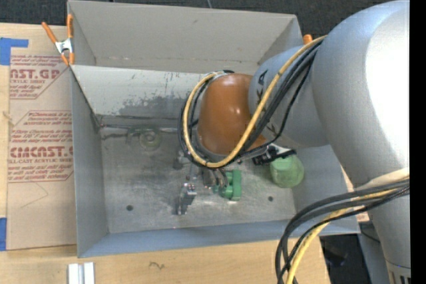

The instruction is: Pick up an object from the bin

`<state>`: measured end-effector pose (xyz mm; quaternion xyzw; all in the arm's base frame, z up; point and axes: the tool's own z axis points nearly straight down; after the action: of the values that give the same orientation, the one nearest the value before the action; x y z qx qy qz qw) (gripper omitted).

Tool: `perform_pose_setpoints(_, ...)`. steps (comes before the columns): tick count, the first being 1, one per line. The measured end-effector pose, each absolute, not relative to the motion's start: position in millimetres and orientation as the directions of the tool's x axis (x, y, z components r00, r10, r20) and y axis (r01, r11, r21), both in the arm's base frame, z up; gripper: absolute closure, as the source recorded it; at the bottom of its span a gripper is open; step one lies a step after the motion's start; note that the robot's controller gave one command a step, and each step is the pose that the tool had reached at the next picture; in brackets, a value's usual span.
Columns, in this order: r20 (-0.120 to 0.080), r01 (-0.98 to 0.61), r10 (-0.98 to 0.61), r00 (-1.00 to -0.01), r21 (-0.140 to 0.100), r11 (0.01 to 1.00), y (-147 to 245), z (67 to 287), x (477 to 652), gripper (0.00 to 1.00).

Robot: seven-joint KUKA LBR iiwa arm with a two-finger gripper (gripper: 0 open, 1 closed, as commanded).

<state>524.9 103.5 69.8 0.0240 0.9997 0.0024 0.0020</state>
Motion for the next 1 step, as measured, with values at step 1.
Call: perform_pose_setpoints(1, -0.008, -0.108, -0.108, -0.994, 0.001, 0.994, 17.4, 72.4, 527.3, 0.00)
